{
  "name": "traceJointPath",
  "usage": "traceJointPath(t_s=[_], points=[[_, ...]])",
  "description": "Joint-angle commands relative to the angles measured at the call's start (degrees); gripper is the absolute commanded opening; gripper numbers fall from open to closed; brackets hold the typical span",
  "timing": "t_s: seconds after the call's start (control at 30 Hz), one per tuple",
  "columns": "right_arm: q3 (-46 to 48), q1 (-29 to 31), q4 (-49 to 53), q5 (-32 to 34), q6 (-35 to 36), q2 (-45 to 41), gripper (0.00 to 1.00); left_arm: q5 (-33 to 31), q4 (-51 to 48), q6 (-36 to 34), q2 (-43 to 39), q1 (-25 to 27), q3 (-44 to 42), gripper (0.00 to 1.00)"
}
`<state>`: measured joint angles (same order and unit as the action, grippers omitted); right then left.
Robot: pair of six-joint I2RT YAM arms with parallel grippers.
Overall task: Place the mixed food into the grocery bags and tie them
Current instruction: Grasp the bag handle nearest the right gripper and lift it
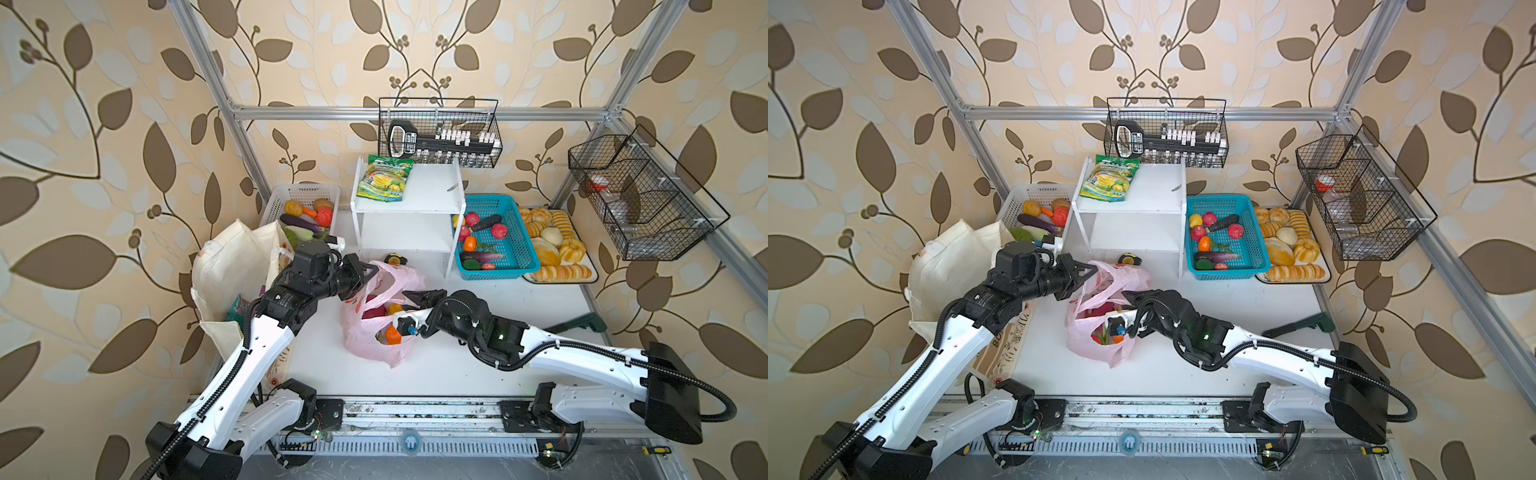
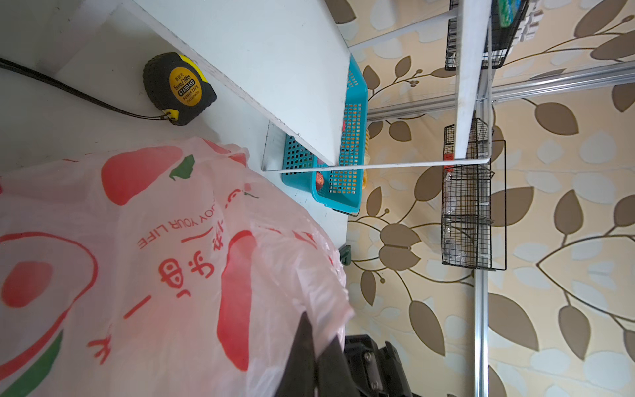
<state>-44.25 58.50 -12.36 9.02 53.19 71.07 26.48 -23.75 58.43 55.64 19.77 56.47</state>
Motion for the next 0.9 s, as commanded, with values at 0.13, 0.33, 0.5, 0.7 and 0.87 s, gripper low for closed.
traceJointPath(t_s=[0.13, 0.33, 0.5, 0.7, 0.87], points=[[-1.76, -1.15, 2.40, -0.33, -2.48, -0.67, 0.05, 0.82, 1.79, -1.66, -0.27, -0.52, 2.07, 0.00], [0.40, -2.73, -0.14, -0.89, -12.02, -6.14, 0.00, 0.68, 1.60, -2.27, 0.00, -0.52, 2.55, 0.00], [2.83, -3.12, -0.03, -4.47, -22.69, -12.51, 0.00, 3.76, 2.72, -4.72, 0.98, -0.52, 4.46, 0.05], [3.73, -1.74, 2.29, 3.04, -37.44, -18.79, 0.00, 8.93, 1.73, -10.27, 4.74, -0.44, 11.34, 0.53], [1.01, -1.36, 7.31, 9.48, -53.29, -23.24, 0.00, 7.62, -3.73, -16.90, 5.81, -0.43, 16.81, 0.83]])
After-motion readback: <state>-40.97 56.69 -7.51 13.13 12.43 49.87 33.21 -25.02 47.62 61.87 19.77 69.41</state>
